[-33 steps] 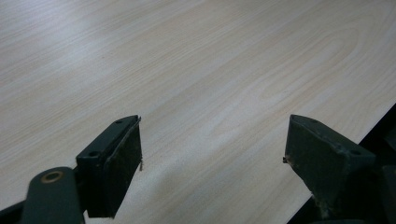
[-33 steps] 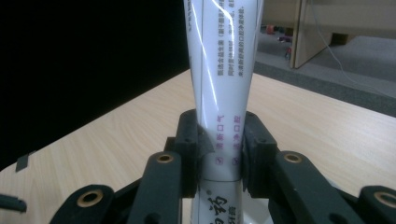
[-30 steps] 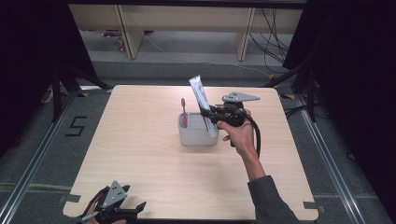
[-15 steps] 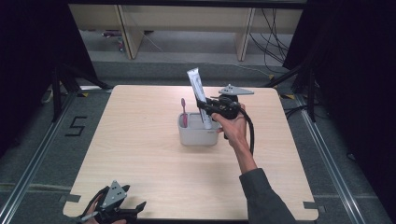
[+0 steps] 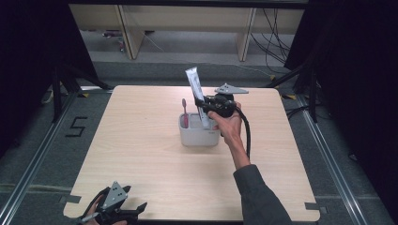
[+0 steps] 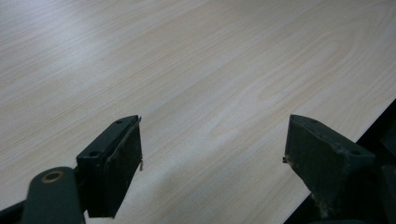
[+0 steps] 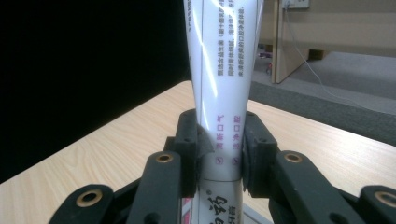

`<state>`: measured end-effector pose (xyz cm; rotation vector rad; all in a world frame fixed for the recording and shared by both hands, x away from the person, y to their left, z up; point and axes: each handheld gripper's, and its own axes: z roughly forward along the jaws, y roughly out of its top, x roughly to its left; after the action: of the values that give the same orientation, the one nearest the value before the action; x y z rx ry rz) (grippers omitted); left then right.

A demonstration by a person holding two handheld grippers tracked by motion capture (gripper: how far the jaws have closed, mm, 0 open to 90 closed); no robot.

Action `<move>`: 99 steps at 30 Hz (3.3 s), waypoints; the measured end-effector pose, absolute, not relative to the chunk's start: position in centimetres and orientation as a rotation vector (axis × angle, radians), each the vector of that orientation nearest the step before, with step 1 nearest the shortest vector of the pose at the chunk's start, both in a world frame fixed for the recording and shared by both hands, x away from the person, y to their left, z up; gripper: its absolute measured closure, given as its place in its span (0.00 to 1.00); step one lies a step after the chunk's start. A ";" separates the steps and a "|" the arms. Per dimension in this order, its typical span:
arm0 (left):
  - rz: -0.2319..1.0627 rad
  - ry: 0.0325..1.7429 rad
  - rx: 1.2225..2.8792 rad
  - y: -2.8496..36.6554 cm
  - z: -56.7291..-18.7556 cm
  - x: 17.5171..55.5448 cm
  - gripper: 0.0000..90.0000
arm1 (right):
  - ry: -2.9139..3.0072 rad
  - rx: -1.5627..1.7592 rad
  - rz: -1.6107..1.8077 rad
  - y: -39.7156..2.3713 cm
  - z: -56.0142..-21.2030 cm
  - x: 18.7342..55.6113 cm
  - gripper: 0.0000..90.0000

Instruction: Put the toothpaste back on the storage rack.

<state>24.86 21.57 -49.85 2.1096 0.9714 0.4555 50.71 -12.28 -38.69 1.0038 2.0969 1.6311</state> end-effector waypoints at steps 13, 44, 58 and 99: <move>0.459 0.965 2.100 21.6 -49.9 24.8 0.20 | 2.093 1.020 1.627 -11.9 -40.2 51.1 0.80; 0.445 0.968 2.116 21.5 -49.9 24.8 0.21 | 2.129 1.057 1.553 -12.3 -42.6 50.6 0.78; 0.458 0.954 2.146 21.6 -49.8 24.9 0.21 | 2.156 1.053 1.499 -12.4 -42.7 50.0 0.78; 0.443 0.959 2.121 21.3 -50.1 24.8 0.21 | 2.139 1.096 1.465 -16.2 -41.1 47.3 0.59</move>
<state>24.80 21.31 -50.08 2.1215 0.9588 0.4428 47.29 -16.16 -41.06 1.0963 2.1395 1.4650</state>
